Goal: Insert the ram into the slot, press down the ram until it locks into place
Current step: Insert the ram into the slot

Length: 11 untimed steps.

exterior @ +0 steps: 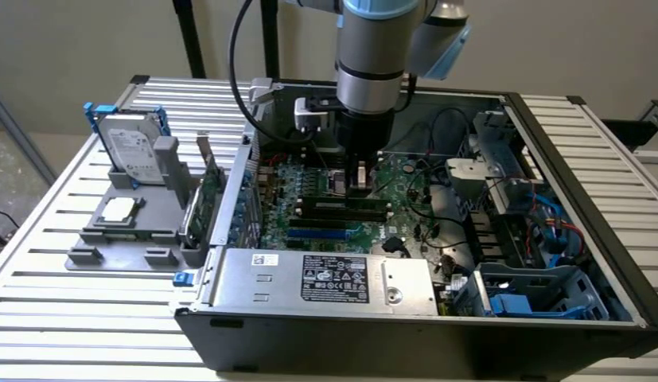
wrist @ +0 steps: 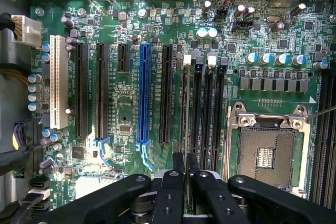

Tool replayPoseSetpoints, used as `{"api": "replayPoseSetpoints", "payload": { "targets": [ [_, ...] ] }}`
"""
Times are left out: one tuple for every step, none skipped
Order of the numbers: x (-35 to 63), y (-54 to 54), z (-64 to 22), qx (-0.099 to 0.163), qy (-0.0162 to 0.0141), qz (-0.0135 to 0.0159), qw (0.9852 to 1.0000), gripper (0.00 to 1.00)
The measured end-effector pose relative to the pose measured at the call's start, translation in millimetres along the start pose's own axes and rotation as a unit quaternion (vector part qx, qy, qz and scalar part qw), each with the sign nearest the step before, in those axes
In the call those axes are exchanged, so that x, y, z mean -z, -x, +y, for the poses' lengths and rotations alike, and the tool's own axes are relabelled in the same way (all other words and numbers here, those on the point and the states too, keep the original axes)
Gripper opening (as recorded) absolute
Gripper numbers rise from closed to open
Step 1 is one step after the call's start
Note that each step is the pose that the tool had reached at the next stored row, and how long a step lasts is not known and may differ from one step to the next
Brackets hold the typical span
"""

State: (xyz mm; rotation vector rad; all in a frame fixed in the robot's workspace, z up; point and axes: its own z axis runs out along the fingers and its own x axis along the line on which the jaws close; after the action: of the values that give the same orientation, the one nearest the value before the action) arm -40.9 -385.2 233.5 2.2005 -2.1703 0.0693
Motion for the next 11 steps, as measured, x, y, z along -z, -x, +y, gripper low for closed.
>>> {"api": "replayPoseSetpoints", "payload": {
  "targets": [
    [-0.3, 0.3, 0.0, 0.000, 0.0000, 0.0002, 1.0000, 0.13],
    [-0.7, 0.5, 0.0, 0.000, 0.0000, 0.0002, 1.0000, 0.13],
    [-1.0, 0.7, -0.1, 0.000, 0.0000, 0.0001, 1.0000, 0.13],
    [-1.2, 0.8, -0.1, 0.000, 0.0000, 0.0002, 1.0000, 0.13],
    [-1.4, 0.8, 0.0, 0.000, 0.0000, 0.0002, 1.0000, 0.13],
    [-1.6, 0.8, 0.0, 0.000, 0.0000, 0.0002, 1.0000, 0.13],
    [-1.6, 0.9, 0.0, 0.000, 0.0000, 0.0003, 1.0000, 0.13],
    [-1.7, 0.9, -0.1, 0.000, 0.0000, 0.0002, 1.0000, 0.13],
    [-1.8, 0.9, 0.0, 0.000, 0.0000, 0.0002, 1.0000, 0.13],
    [-1.9, 0.9, -0.1, 0.000, 0.0000, 0.0002, 1.0000, 0.13],
    [-2.0, 0.9, -0.2, 0.000, 0.0000, 0.0002, 1.0000, 0.13]
  ]
}}
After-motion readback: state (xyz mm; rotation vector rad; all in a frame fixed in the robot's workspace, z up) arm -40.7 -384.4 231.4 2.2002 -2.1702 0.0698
